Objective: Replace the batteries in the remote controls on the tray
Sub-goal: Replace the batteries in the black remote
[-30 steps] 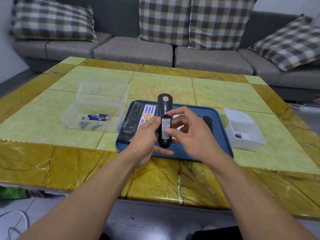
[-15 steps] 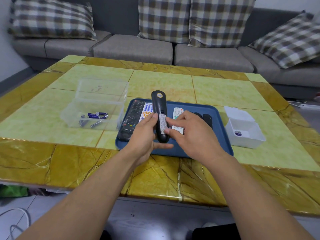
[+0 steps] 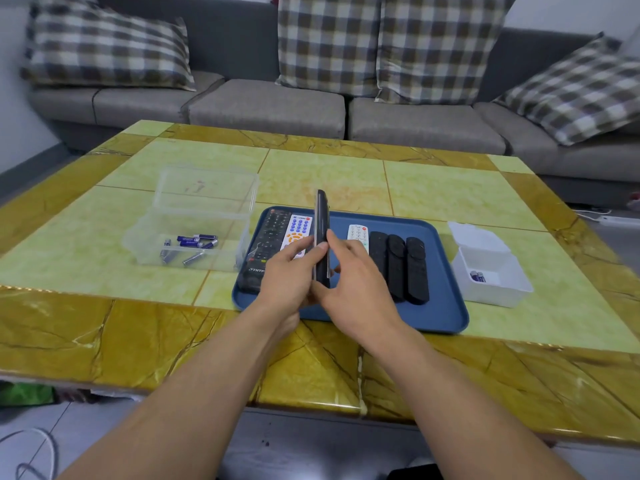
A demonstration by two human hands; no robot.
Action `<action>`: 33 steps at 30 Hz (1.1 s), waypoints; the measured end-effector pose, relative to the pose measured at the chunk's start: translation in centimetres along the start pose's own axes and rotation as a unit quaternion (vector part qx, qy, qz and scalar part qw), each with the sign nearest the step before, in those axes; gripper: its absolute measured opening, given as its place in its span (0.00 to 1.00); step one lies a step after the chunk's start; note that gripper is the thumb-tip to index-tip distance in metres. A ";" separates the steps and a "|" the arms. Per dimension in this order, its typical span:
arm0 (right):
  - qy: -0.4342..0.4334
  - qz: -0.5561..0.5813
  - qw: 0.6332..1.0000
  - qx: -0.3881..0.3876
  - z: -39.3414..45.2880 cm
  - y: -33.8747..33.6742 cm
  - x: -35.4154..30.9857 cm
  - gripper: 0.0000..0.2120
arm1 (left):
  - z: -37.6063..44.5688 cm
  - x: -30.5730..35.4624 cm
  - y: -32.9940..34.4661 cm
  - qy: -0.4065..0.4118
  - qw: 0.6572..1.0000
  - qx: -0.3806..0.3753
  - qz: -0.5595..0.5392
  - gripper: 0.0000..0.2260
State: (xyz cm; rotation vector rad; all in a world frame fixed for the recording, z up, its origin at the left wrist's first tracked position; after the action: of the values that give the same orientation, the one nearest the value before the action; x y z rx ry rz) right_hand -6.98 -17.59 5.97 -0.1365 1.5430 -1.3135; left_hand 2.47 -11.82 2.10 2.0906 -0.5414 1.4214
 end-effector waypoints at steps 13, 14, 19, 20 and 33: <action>0.198 0.105 0.974 -0.011 4.8 3.1 3.4 0.29 | 2.8 1.4 -3.3 0.234 0.796 0.073 0.553 0.17; 0.196 0.075 0.978 -0.014 5.1 3.4 3.4 0.27 | 3.1 0.8 -3.5 0.213 0.795 0.059 0.564 0.18; 0.178 -0.011 0.983 -0.032 6.5 4.6 2.5 0.16 | 3.4 0.3 -4.1 0.223 0.800 0.027 0.556 0.18; 0.180 -0.026 0.982 -0.045 6.8 5.0 2.5 0.16 | 3.4 0.4 -4.2 0.231 0.796 0.024 0.559 0.18; 0.171 -0.190 0.967 -0.024 6.3 2.3 2.9 0.25 | 3.1 0.8 -4.3 0.226 0.791 0.001 0.568 0.20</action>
State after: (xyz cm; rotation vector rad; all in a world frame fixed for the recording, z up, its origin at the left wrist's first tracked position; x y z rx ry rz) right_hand -2.39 -22.72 3.38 -0.2568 1.9079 -1.6651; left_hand 7.57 -10.47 1.04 1.2298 -1.7354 2.4154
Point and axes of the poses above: each hand's wrist, its own z-axis towards the middle knuckle, its own y-axis out of the palm, x = y × z, the point moved 6 cm from there along z, towards the middle knuckle, and after that the axes turned 1 degree about z, right-handed, at the moved point
